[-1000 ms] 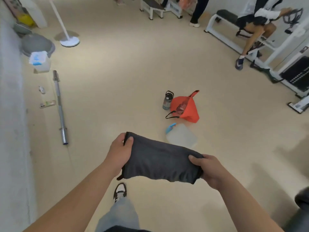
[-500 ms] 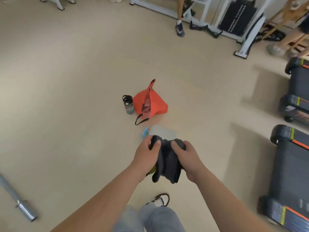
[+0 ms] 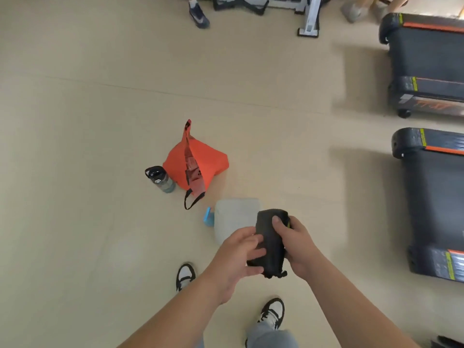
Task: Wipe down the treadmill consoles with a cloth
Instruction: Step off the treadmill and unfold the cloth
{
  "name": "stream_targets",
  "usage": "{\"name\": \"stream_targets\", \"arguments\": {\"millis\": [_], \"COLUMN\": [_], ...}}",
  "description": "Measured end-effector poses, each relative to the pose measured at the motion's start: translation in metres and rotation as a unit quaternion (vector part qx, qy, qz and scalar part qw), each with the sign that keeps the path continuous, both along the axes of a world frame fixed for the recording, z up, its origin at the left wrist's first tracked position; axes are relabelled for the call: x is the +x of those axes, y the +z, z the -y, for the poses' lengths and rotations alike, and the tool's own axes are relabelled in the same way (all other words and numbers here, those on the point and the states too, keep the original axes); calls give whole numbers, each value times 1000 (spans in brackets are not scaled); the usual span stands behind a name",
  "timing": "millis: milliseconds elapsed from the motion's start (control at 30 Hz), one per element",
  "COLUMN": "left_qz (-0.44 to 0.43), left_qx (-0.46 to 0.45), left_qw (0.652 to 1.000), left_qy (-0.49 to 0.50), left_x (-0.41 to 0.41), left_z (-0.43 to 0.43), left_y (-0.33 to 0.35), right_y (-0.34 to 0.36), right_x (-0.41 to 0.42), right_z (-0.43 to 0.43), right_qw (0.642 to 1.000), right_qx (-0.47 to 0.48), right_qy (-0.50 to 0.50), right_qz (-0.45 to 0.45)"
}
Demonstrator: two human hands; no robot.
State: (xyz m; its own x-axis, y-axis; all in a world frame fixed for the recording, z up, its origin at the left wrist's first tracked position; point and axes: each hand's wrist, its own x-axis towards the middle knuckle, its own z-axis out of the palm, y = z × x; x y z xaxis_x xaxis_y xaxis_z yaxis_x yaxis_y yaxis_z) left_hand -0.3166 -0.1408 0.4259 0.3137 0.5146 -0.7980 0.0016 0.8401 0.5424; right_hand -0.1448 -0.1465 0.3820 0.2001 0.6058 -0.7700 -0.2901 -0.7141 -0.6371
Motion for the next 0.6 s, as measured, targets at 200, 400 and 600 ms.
{"name": "stream_targets", "arguments": {"millis": [200,400,600], "left_qz": [-118,-110,-21], "left_qx": [77,47,-7], "left_qw": [983,980,992], "left_qy": [-115,-162,-123], "left_x": [-51,-54,-39], "left_z": [-62,-104,-133], "left_y": [-106,-268,-428], "right_y": [-85,-212,-364], "right_x": [-19,-24,-12], "right_z": [-32,-54,-68], "right_qw": [991,981,990], "right_qx": [12,-22,-12], "right_qy": [-108,-131,-68], "right_qz": [-71,-143,-126]}}
